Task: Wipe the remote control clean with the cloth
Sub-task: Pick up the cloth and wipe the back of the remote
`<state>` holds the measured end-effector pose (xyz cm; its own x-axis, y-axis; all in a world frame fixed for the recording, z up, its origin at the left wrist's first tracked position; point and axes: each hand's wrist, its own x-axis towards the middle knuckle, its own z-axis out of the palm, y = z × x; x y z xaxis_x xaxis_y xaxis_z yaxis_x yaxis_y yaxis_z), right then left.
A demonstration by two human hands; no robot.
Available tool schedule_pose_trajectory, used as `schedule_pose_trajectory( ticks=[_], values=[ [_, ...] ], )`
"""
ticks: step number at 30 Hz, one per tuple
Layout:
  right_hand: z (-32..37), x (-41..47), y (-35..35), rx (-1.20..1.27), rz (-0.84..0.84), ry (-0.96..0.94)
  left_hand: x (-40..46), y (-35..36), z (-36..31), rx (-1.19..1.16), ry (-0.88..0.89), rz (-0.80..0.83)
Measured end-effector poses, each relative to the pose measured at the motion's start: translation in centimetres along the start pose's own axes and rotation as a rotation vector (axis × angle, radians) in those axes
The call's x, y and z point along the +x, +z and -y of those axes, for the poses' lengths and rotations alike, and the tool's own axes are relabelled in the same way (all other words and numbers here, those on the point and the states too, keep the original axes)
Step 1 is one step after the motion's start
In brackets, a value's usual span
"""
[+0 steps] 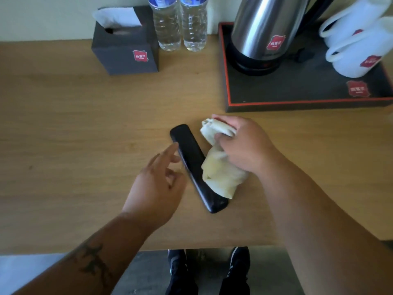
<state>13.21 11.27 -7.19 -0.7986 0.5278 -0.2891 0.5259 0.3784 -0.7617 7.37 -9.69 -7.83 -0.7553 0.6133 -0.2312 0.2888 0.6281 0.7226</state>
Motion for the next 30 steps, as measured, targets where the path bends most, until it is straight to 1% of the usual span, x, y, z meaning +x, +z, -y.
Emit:
schedule_pose_trajectory(
  ticks=[1, 3, 4, 6, 7, 8, 11, 13, 17, 19, 22, 24, 26, 27, 30],
  values=[
    [-0.1, -0.3, -1.0, -0.033, -0.062, -0.009, 0.7, -0.7, 0.1, 0.09, 0.088, -0.023],
    [-0.6, -1.6, -3.4, -0.128, -0.185, -0.022, 2.9, -1.8, 0.2, 0.375, 0.309, -0.032],
    [-0.8, -2.5, -4.5, -0.166, -0.225, -0.021, 4.2, -2.3, 0.2, 0.521, 0.401, 0.021],
    [-1.4, -4.1, -6.1, -0.215, -0.271, -0.017, 6.6, -2.9, 0.5, 0.737, 0.511, 0.197],
    [-1.9, -4.6, -6.5, -0.232, -0.283, -0.013, 7.4, -3.0, 0.8, 0.797, 0.543, 0.259],
    [-2.4, -5.0, -6.6, -0.239, -0.288, -0.006, 7.9, -3.0, 1.1, 0.824, 0.573, 0.285],
    [-4.3, -5.2, -5.9, -0.226, -0.268, 0.031, 8.2, -3.1, 1.7, 0.827, 0.605, 0.264],
    [-5.2, -5.2, -5.2, -0.244, -0.279, 0.047, 8.2, -3.2, 2.1, 0.8, 0.571, 0.227],
    [-6.2, -5.8, -3.8, -0.355, -0.318, 0.044, 7.7, -2.9, 3.5, 0.718, 0.514, 0.156],
    [-6.5, -6.0, -3.3, -0.372, -0.381, 0.052, 7.1, -2.5, 3.9, 0.683, 0.486, 0.115],
    [-6.1, -5.8, -3.6, -0.224, -0.511, 0.101, 6.2, -1.5, 4.2, 0.618, 0.414, 0.06],
    [-4.9, -5.6, -3.6, -0.16, -0.583, 0.096, 5.7, -0.8, 4.3, 0.567, 0.381, 0.015],
    [-2.9, -5.3, -2.7, -0.154, -0.608, 0.025, 5.6, -0.4, 4.5, 0.546, 0.369, 0.011],
    [-1.6, -5.1, -1.7, -0.165, -0.589, -0.039, 5.7, -0.4, 4.6, 0.547, 0.37, 0.013],
    [1.9, -4.3, 2.8, -0.255, -0.46, -0.299, 5.8, -0.2, 4.8, 0.546, 0.371, -0.001]
  ],
)
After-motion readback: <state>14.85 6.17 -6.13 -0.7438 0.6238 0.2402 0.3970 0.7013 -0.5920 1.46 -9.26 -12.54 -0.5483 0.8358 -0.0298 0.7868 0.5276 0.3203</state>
